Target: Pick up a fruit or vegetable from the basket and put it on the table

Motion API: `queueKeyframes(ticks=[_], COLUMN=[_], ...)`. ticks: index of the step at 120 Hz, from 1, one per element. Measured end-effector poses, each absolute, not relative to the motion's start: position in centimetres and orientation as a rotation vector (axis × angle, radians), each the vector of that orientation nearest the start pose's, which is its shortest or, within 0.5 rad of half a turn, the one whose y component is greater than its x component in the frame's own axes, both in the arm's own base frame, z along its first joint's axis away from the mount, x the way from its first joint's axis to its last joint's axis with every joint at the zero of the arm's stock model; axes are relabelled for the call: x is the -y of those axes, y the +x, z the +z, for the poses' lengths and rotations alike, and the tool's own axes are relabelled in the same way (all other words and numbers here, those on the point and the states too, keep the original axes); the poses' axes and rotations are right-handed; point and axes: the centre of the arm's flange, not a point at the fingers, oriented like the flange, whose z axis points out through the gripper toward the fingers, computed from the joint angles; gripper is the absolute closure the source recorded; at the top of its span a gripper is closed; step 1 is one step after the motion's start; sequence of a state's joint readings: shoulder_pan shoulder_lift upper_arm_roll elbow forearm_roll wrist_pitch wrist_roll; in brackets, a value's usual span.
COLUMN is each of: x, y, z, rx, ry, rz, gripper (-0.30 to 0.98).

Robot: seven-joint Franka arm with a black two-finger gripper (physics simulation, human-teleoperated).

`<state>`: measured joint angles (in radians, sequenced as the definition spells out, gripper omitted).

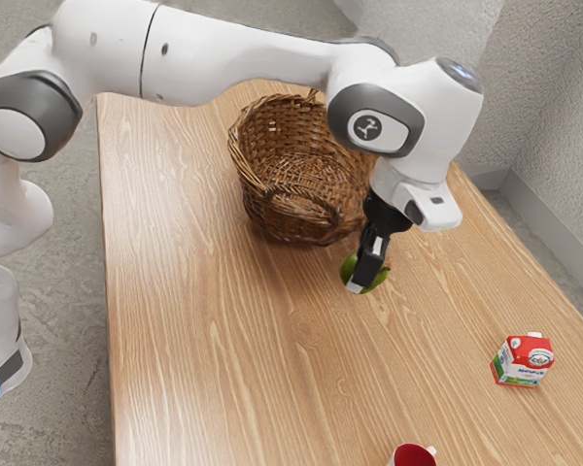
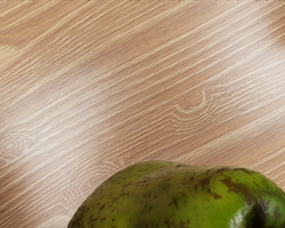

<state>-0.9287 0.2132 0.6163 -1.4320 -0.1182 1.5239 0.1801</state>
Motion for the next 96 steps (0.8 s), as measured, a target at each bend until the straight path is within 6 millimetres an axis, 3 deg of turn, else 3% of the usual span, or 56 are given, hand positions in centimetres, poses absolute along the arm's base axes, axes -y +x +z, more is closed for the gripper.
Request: queueKeyframes(ticks=[22, 54, 61, 73, 87, 91, 96], x=[23.1, 22.7, 22.8, 22.8, 23.0, 23.1, 23.4], y=[57.0, 58.9, 59.3, 60.0, 60.6, 60.9, 61.6], z=[52.1, 47.2, 46.8, 45.7, 44.2, 44.8, 47.7], rx=[-0.708, -0.628, -0.617, -0.594, -0.585, -0.583, -0.586], ry=[-3.039, -3.042, -3.038, -3.042, -3.056, -3.059, -3.055], rz=[0.099, -0.113, -0.154, -0.183, -0.181, -0.208, -0.287], gripper=[0.44, 0.44, 0.44, 0.23, 0.12, 0.10, 0.08])
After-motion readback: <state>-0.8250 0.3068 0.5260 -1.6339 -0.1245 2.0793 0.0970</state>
